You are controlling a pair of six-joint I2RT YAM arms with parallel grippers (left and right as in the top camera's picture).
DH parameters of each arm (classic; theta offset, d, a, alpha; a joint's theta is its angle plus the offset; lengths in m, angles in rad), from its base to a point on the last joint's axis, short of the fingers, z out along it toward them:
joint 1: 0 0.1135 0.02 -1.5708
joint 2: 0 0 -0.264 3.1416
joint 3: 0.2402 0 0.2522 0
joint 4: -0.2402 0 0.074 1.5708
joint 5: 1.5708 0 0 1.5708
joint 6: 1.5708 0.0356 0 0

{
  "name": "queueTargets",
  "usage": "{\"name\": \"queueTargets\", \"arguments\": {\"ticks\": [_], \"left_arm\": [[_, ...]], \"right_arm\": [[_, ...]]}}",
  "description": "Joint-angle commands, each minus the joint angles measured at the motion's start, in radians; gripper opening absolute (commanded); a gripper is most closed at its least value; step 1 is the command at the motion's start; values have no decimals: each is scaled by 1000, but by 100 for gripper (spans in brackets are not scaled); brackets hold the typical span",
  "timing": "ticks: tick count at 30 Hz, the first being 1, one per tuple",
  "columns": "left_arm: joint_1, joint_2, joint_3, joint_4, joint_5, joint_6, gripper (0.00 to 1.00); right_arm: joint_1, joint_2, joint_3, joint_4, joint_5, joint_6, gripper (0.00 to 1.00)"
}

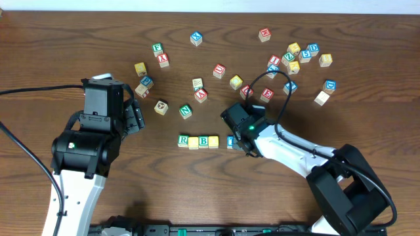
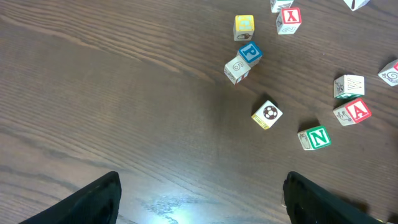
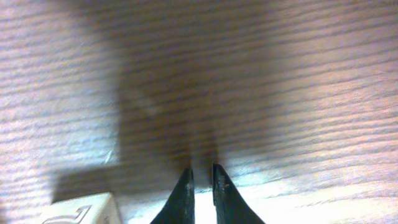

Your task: Spell out ROBOT

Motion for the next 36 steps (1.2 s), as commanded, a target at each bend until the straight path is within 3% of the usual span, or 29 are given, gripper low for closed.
{"name": "queueTargets", "arguments": {"ticks": [1,23,36], "left_arm": [[4,-2,20,-1,-20,17,81],[4,-2,20,-1,-20,17,82],[4,-2,20,-1,-20,17,82]], "right_arm": [[21,11,-6,-9,-69,3,3],[53,11,-6,41,-209,0,2],[62,11,-6,95,-233,-73,2]]}}
